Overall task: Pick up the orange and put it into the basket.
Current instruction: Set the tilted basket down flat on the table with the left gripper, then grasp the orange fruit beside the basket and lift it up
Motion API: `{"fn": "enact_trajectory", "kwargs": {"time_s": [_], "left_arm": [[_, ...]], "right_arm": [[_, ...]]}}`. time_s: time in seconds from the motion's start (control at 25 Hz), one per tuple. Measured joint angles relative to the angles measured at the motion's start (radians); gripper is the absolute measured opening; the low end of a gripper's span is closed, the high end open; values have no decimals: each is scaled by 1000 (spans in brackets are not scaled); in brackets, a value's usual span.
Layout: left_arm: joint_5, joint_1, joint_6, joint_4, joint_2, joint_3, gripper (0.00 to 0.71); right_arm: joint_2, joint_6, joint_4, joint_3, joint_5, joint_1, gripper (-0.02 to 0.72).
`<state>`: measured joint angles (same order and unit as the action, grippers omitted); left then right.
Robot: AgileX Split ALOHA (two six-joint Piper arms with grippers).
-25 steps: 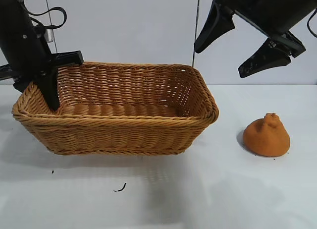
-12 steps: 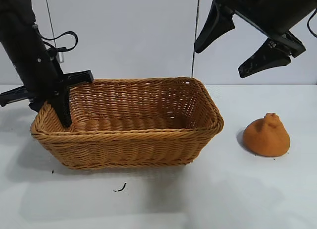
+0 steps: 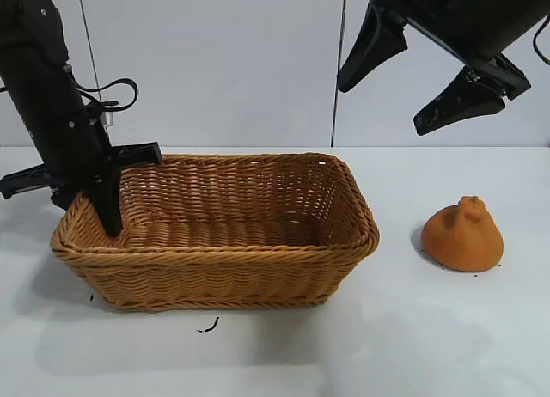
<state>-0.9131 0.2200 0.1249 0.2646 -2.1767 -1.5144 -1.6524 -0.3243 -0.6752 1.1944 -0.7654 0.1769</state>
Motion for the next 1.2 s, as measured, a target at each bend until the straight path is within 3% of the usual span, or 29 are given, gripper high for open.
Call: {"fn": "enact_trajectory", "kwargs": {"time_s": [0.04, 0.12, 0.24, 0.4, 0.72, 0.96, 1.2], "left_arm": [[0, 0, 0, 1, 0, 0, 475], [-1, 0, -1, 1, 0, 0, 603], [-11, 0, -2, 1, 2, 0, 670], [-73, 0, -2, -8, 24, -41, 690], [-269, 0, -2, -88, 96, -244, 692], [-294, 0, -4, -142, 140, -381, 692], [-301, -10, -5, -207, 174, -402, 692]], "right_arm": [[0, 0, 0, 0, 0, 0, 696], [0, 0, 0, 0, 0, 0, 696], [0, 0, 0, 0, 0, 0, 696], [0, 0, 0, 0, 0, 0, 696], [0, 0, 0, 0, 0, 0, 696], [0, 0, 0, 0, 0, 0, 696], [0, 0, 0, 0, -2, 0, 696]]}}
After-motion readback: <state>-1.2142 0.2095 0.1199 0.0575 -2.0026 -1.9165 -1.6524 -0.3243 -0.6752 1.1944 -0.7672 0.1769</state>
